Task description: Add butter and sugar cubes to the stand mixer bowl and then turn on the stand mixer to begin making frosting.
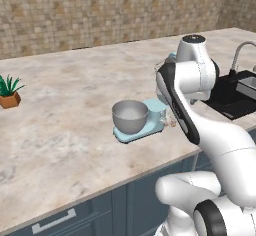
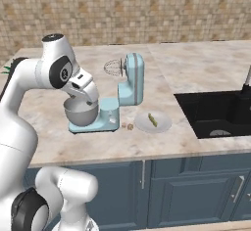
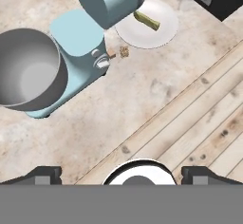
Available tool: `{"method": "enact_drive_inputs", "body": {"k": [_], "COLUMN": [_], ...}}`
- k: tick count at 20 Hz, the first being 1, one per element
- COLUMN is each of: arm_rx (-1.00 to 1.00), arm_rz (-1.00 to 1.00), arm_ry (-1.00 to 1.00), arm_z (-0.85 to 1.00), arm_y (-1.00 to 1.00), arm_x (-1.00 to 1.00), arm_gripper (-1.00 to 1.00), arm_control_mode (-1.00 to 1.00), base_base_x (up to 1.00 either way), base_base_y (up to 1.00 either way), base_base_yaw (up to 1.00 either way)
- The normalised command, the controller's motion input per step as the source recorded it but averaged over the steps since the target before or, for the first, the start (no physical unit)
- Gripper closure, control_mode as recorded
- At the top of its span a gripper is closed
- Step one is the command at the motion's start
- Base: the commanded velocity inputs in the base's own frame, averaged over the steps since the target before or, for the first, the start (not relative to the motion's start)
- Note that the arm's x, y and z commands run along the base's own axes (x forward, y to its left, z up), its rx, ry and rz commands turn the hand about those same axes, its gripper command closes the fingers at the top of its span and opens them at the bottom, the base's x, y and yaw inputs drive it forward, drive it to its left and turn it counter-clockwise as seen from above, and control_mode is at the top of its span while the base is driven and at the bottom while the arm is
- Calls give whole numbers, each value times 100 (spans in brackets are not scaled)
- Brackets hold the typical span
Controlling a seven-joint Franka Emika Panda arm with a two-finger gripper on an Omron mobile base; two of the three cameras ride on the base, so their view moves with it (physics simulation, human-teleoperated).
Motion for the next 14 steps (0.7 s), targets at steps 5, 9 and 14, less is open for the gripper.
{"method": "enact_drive_inputs", "body": {"k": [5,9,14], "arm_rx": [0,0,0], "arm_rz": [0,0,12], "arm_ry": [0,0,0], "arm_z": [0,0,-4], "arm_y": [-1,-13,-32], "arm_x": [0,0,6], "arm_gripper": [-100,-100,-100], "arm_control_mode": [-100,-100,-100], "base_base_x": [0,0,0], "base_base_y": [0,0,0], "base_base_yaw": [0,0,0]}}
